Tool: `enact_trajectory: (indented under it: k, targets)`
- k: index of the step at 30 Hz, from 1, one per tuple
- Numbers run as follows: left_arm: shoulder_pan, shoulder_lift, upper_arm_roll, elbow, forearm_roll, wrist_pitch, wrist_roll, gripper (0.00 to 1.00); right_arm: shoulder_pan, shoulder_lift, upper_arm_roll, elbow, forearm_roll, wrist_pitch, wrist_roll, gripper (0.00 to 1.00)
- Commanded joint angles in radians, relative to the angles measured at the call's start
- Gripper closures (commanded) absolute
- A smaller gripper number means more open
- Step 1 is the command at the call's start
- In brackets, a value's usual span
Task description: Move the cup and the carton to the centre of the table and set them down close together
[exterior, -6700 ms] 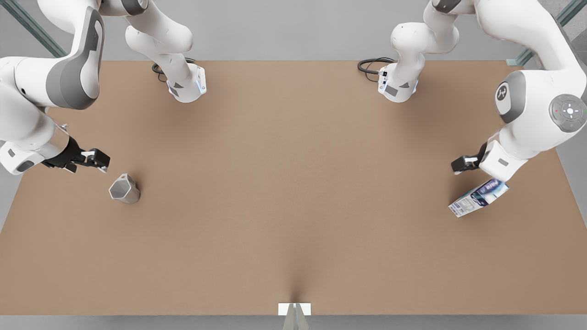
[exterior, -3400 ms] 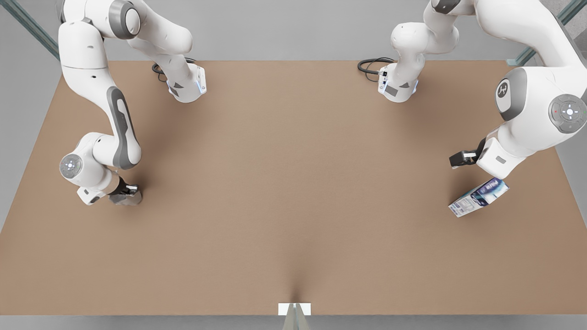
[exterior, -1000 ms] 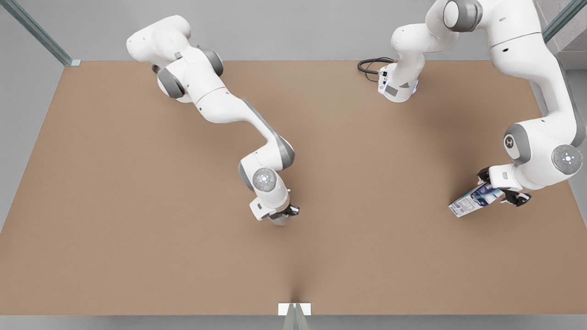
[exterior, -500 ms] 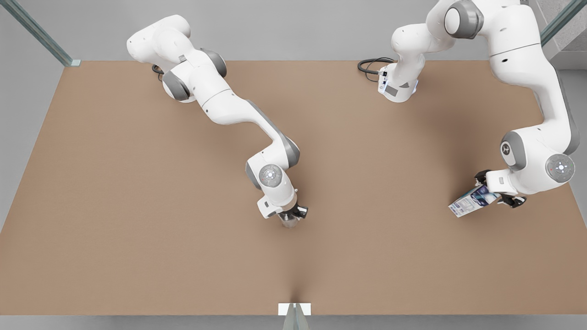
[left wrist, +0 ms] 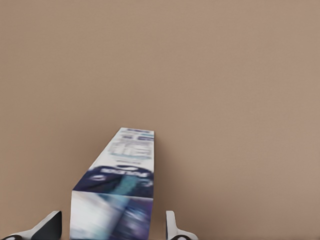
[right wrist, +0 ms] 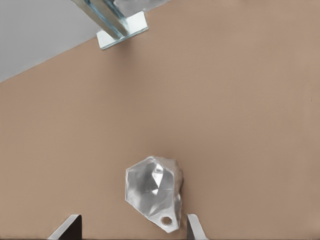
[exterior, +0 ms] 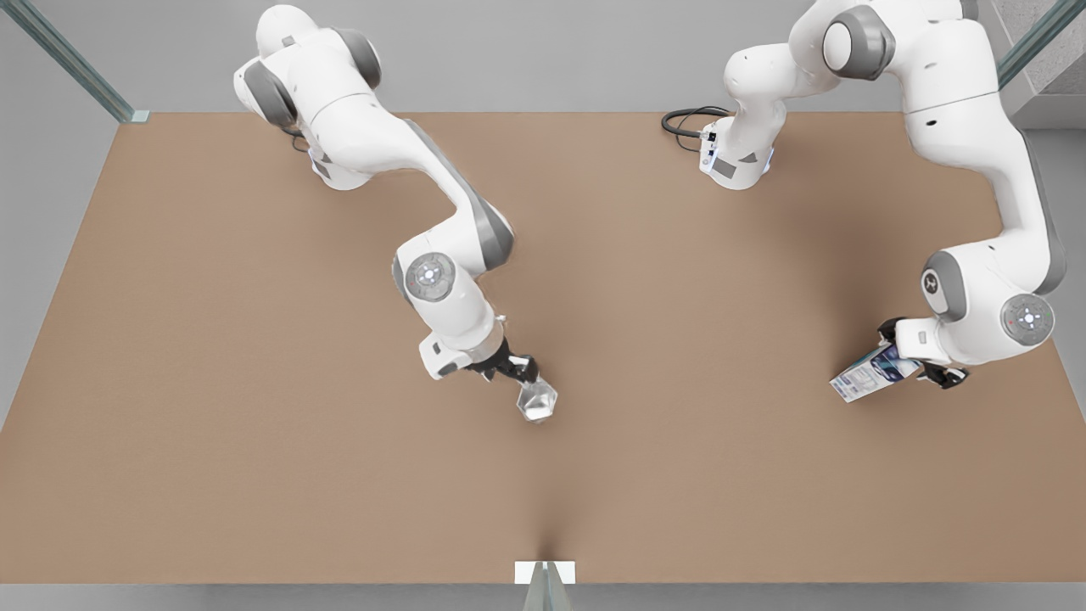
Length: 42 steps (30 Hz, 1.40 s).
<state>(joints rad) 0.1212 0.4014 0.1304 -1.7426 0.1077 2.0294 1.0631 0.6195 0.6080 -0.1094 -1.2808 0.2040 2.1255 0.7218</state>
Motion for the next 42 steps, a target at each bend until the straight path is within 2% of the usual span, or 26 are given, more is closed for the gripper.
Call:
enact_trajectory:
  k: [1,3,5,6,7,8,9,11,12,13,14,15,17,20,21,23,25,27,28,29,32,39,42]
  targets:
    - [0.000,0.004,0.000,0.000,0.001,0.000,0.000,0.00,-0.006,-0.027,-0.018,-0.020,0.000,-0.025,-0.030,0.00]
    - [0.002,0.019,0.000,0.000,0.000,0.000,-0.002,0.00,-0.130,-0.208,-0.032,-0.138,0.000,-0.208,-0.211,0.00]
    - [0.002,0.023,0.000,0.000,0.000,0.000,-0.002,0.00,-0.234,-0.297,-0.033,-0.137,0.000,-0.340,-0.384,0.00]
    - [0.002,0.023,0.000,0.002,0.001,-0.001,-0.005,0.14,-0.279,-0.329,-0.035,-0.135,-0.001,-0.421,-0.502,0.00]
    - [0.002,0.023,0.000,0.002,0.003,-0.001,-0.011,0.43,-0.288,-0.356,-0.036,-0.123,-0.107,-0.466,-0.513,0.00]
    - [0.002,0.023,0.000,0.002,0.003,-0.003,-0.018,0.49,-0.305,-0.364,-0.053,-0.101,-0.140,-0.486,-0.580,0.00]
    - [0.002,0.023,0.000,0.002,0.003,-0.003,-0.023,0.49,-0.337,-0.384,-0.093,-0.103,-0.140,-0.507,-0.692,0.00]
    - [0.002,0.023,0.000,0.002,0.003,-0.003,-0.040,0.49,-0.458,-0.418,-0.082,-0.114,-0.138,-0.515,-0.733,0.00]
    - [-0.002,0.020,-0.003,0.002,0.006,-0.015,-0.130,0.48,-0.540,-0.452,-0.016,-0.137,-0.141,-0.532,-0.731,0.00]
    - [-0.002,0.017,-0.006,0.002,0.006,-0.015,-0.161,0.48,-0.549,-0.473,-0.010,-0.161,-0.152,-0.533,-0.729,0.00]
    - [-0.026,-0.016,-0.012,0.006,0.006,-0.063,-0.351,0.46,-0.566,-0.485,-0.009,-0.167,-0.152,-0.533,-0.729,0.00]
    - [-0.138,-0.079,-0.014,0.006,0.003,-0.152,-0.766,0.44,-0.570,-0.487,-0.009,-0.167,-0.166,-0.570,-0.729,0.00]
    - [-0.232,-0.125,-0.087,0.009,-0.014,-0.201,-1.224,0.43,-0.584,-0.479,0.008,-0.161,-0.169,-0.572,-0.731,0.00]
    - [-0.293,-0.104,-0.229,0.069,-0.088,-0.236,-1.646,0.43,-0.580,-0.458,0.016,-0.118,-0.193,-0.608,-0.731,0.00]
    - [-0.367,-0.104,-0.230,0.069,-0.141,-0.235,-1.788,0.43,-0.581,-0.445,0.016,-0.106,-0.193,-0.605,-0.731,0.00]
    - [-0.406,-0.105,-0.299,0.083,-0.154,-0.238,-1.972,0.43,-0.581,-0.409,0.016,-0.046,-0.192,-0.607,-0.728,0.00]
    - [-0.459,-0.128,-0.313,0.083,-0.250,-0.265,-2.135,0.42,-0.583,-0.390,0.014,-0.043,-0.190,-0.601,-0.726,0.00]
    - [-0.526,-0.043,-0.321,0.178,-0.258,-0.256,-2.330,0.41,-0.583,-0.386,0.014,-0.026,-0.189,-0.598,-0.725,0.00]
    - [-0.581,0.048,-0.321,0.276,-0.252,-0.255,-2.479,0.41,-0.581,-0.383,0.014,-0.028,-0.189,-0.598,-0.726,0.00]
    - [-0.600,0.082,-0.319,0.342,-0.250,-0.255,-2.605,0.41,-0.581,-0.376,0.014,-0.026,-0.189,-0.596,-0.725,0.00]
    - [-0.646,0.120,-0.319,0.362,-0.252,-0.175,-2.806,0.40,-0.581,-0.366,0.014,-0.026,-0.186,-0.584,-0.723,0.00]
    - [-0.687,0.163,-0.321,0.334,-0.250,-0.044,-2.806,0.39,-0.581,-0.347,0.014,-0.015,-0.179,-0.581,-0.723,0.00]
    - [-0.695,0.172,-0.321,0.293,-0.247,0.029,-2.807,0.34,-0.581,-0.349,0.014,-0.014,-0.178,-0.581,-0.723,0.00]
